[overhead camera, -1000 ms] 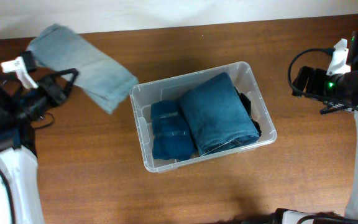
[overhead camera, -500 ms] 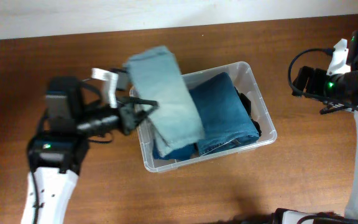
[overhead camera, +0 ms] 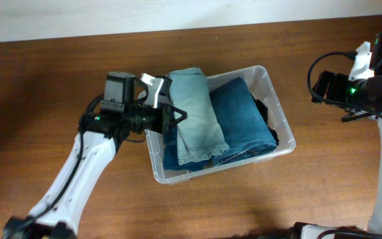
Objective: Pack container
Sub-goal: 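Lift the light-blue jeans and lower them into the bin's left side, then push the light-blue jeans down into the bin with the left gripper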
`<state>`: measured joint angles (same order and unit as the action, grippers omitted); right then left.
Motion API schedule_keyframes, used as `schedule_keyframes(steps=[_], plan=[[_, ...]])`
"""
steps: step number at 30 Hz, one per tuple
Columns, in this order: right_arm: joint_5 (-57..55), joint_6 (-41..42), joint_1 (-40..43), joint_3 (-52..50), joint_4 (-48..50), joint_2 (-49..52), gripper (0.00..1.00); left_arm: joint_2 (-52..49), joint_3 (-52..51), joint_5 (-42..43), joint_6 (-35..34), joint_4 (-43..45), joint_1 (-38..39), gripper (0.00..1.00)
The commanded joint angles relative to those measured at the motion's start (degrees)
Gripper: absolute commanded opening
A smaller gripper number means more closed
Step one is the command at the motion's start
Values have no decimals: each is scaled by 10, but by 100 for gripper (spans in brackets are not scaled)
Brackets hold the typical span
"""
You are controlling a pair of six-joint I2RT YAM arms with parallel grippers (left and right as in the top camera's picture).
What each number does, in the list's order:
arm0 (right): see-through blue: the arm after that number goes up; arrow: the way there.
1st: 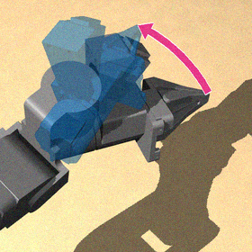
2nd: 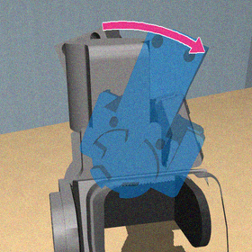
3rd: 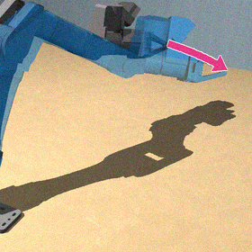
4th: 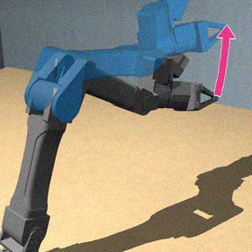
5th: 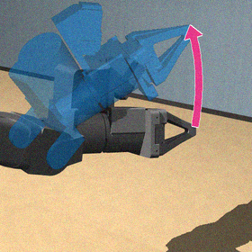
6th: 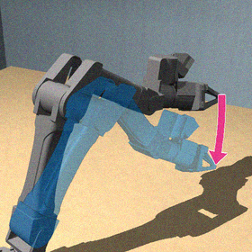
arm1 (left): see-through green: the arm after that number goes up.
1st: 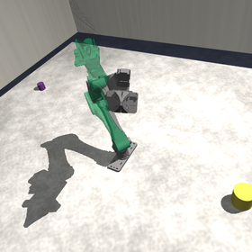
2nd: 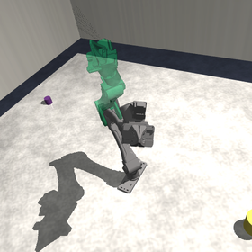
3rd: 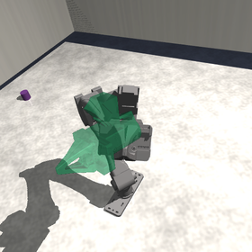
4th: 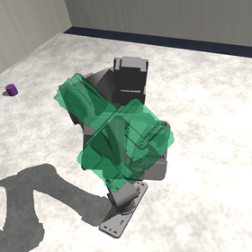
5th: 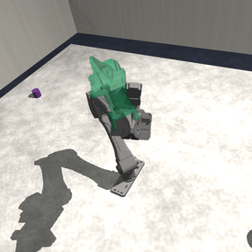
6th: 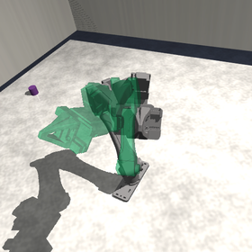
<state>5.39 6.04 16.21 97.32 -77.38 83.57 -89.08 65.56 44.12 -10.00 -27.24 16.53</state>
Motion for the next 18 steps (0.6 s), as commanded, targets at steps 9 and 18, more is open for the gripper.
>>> schedule_keyframes(steps=[9,18], plan=[[-5,2,3,2,0,1,98,-25,10,-18,18,-16,-2,0],[-5,2,3,0,2,2,99,41,10,-115,17,-51,-3,0]])
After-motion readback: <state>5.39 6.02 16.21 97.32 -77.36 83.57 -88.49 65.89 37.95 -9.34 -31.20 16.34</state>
